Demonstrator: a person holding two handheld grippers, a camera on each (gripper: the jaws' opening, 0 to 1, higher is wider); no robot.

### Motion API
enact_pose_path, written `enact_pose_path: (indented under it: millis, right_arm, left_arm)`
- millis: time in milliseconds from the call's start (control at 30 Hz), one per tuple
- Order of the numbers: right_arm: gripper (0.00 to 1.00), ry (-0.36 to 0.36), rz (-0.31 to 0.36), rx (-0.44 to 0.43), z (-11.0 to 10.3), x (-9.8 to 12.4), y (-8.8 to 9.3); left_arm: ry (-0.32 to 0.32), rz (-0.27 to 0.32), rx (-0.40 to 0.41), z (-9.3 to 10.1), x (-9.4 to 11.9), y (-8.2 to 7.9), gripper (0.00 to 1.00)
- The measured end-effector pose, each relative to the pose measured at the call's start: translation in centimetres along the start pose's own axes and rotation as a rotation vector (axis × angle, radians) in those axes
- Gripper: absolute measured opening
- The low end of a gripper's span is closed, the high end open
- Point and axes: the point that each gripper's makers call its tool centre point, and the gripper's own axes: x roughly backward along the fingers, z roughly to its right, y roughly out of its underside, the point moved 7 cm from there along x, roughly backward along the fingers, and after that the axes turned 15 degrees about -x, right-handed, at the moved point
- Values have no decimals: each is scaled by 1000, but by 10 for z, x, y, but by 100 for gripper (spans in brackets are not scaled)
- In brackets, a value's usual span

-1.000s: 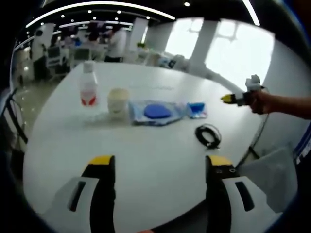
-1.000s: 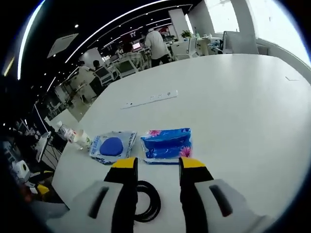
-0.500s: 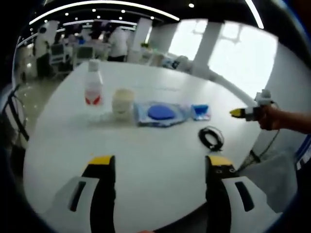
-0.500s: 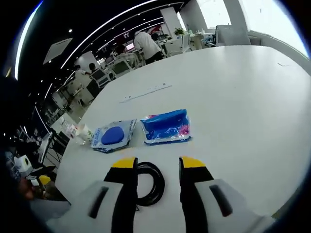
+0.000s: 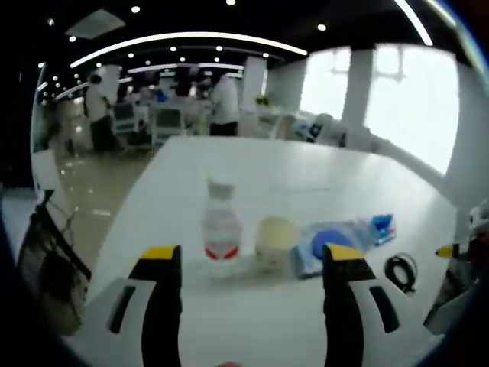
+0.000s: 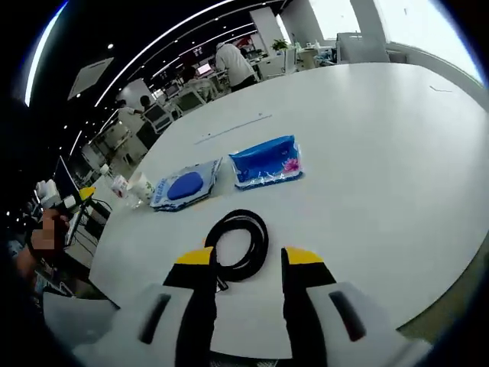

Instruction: Arrange the tabletop items into an orderly group along one side of the table until the central work area is clear of visible clutter.

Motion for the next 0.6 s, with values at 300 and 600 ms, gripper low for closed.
enact_pose_path:
  millis: [300, 600]
  right_arm:
    - [33, 16, 31, -8, -4, 19, 10]
    - [32, 34, 52, -14, -4, 27, 18]
  left_arm:
    - [2, -61, 31, -2, -41, 17, 68]
    - [-9, -59, 62, -6, -62, 18, 56]
